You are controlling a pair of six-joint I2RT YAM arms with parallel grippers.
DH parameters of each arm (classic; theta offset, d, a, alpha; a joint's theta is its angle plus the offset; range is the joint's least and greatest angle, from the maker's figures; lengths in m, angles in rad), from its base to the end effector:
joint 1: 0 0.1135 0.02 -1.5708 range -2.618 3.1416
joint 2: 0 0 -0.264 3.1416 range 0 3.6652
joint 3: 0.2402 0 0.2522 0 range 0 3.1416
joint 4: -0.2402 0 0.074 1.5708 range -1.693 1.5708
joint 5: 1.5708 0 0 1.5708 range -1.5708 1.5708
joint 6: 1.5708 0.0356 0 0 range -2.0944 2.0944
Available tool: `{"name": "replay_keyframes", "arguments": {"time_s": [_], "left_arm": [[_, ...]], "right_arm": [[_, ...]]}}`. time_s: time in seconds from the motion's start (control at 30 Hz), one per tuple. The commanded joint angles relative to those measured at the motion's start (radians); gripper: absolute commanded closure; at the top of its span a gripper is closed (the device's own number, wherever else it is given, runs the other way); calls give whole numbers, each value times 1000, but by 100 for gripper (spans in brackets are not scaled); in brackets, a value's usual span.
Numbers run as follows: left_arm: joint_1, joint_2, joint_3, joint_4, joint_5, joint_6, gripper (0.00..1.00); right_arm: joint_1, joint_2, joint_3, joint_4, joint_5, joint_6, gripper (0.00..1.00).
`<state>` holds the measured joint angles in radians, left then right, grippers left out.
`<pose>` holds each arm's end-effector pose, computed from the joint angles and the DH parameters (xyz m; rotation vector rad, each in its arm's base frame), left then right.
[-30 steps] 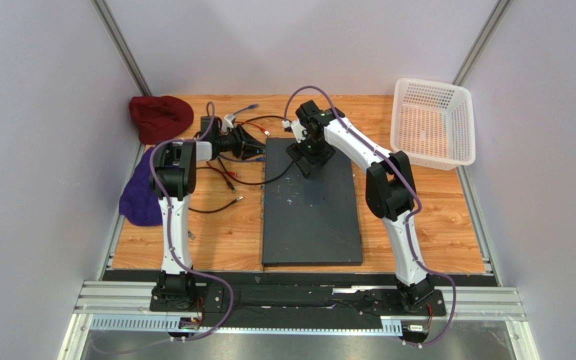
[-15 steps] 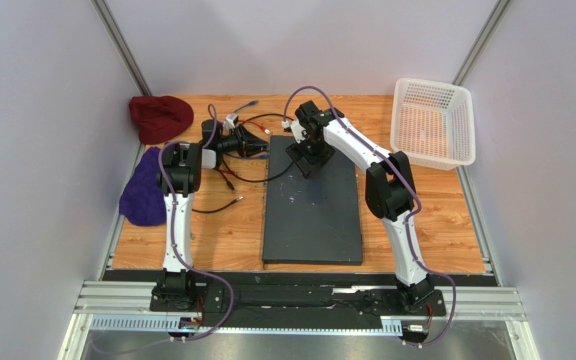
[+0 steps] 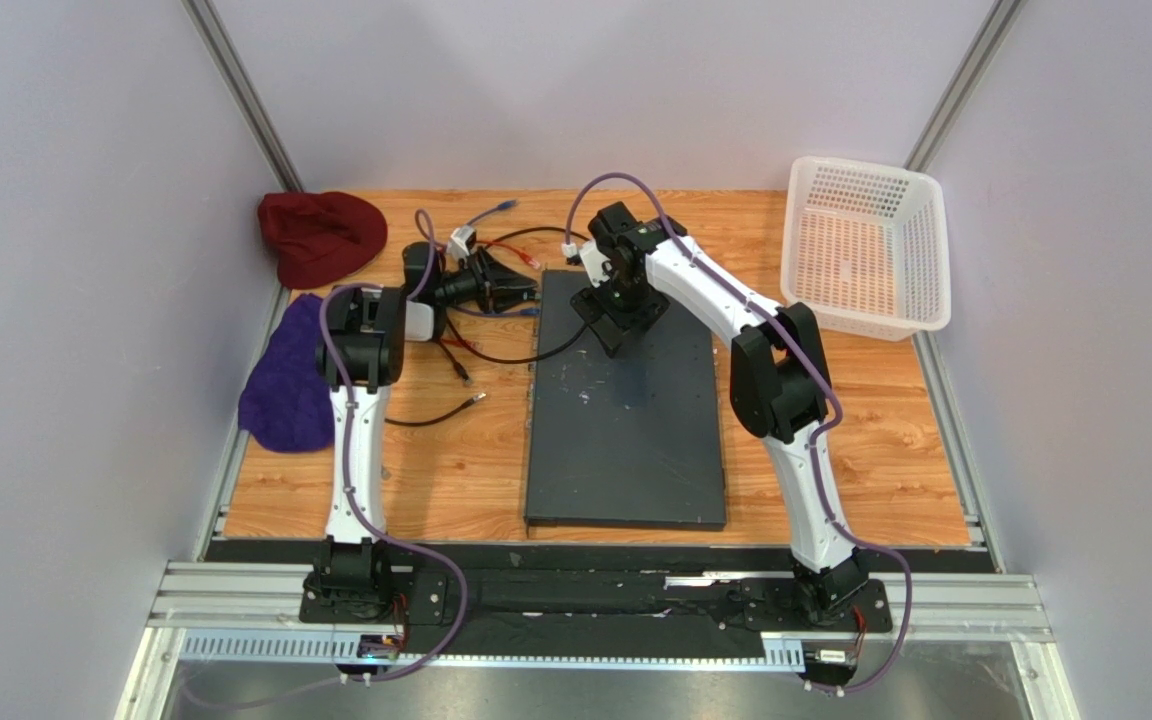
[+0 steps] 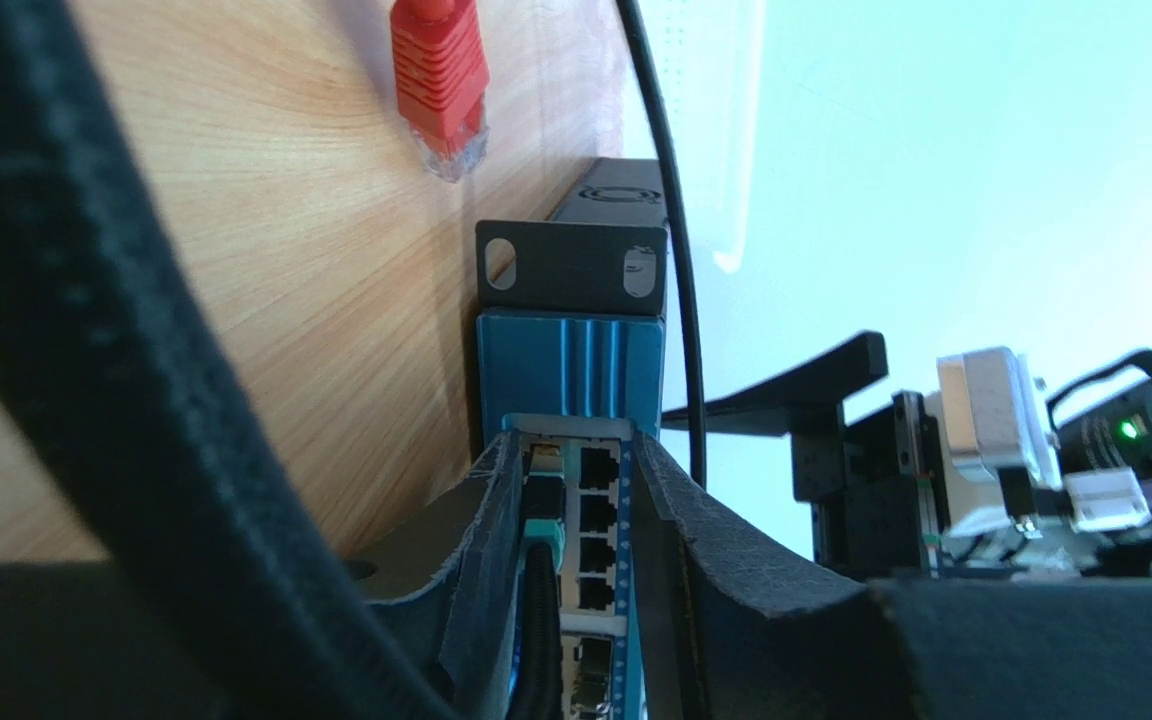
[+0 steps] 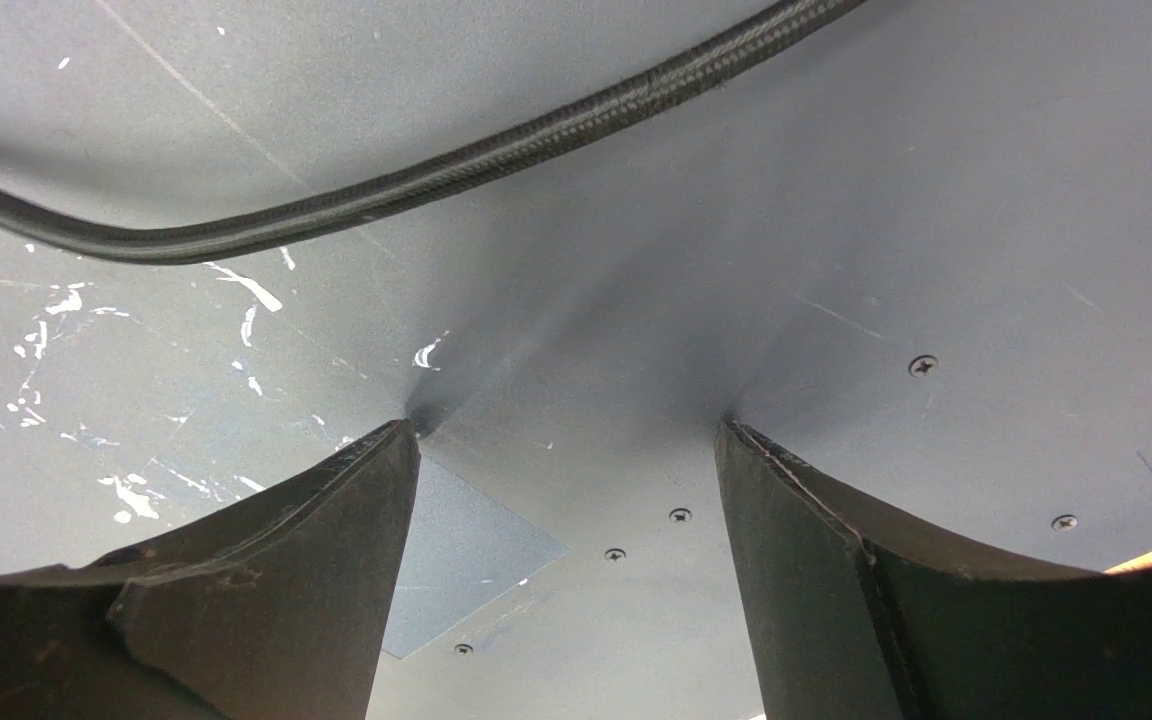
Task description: Pull the plug from the switch port
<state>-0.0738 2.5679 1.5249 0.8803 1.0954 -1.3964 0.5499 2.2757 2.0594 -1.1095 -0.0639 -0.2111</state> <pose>0.5023 -0.0689 0.0607 -0.3853 2.0774 -1.9174 0.3993 0.2474 0.2144 -1.0902 2.6949 0.1519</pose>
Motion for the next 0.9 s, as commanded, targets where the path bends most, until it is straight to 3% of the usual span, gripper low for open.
{"name": "replay_keyframes", "arguments": {"time_s": [0.0, 0.03, 0.1, 0.5, 0.7, 0.87], "left_arm": [[-54, -113, -20, -390, 23, 300, 59], [-54, -133, -9, -581, 0, 372, 58], [-57, -156, 21, -680, -23, 496, 57], [-84, -117, 89, -762, 37, 522, 58], [-81, -112, 34, -612, 47, 429, 58], [-73, -42, -32, -189, 93, 130, 59]], "right_arm": [[10, -48, 19, 7, 9, -7, 23], [10, -48, 19, 7, 9, -7, 23], [10, -48, 18, 10, 9, -5, 23], [18, -53, 11, 7, 13, -8, 23], [21, -59, 5, 8, 19, -10, 23], [24, -59, 5, 7, 19, -11, 23]]}}
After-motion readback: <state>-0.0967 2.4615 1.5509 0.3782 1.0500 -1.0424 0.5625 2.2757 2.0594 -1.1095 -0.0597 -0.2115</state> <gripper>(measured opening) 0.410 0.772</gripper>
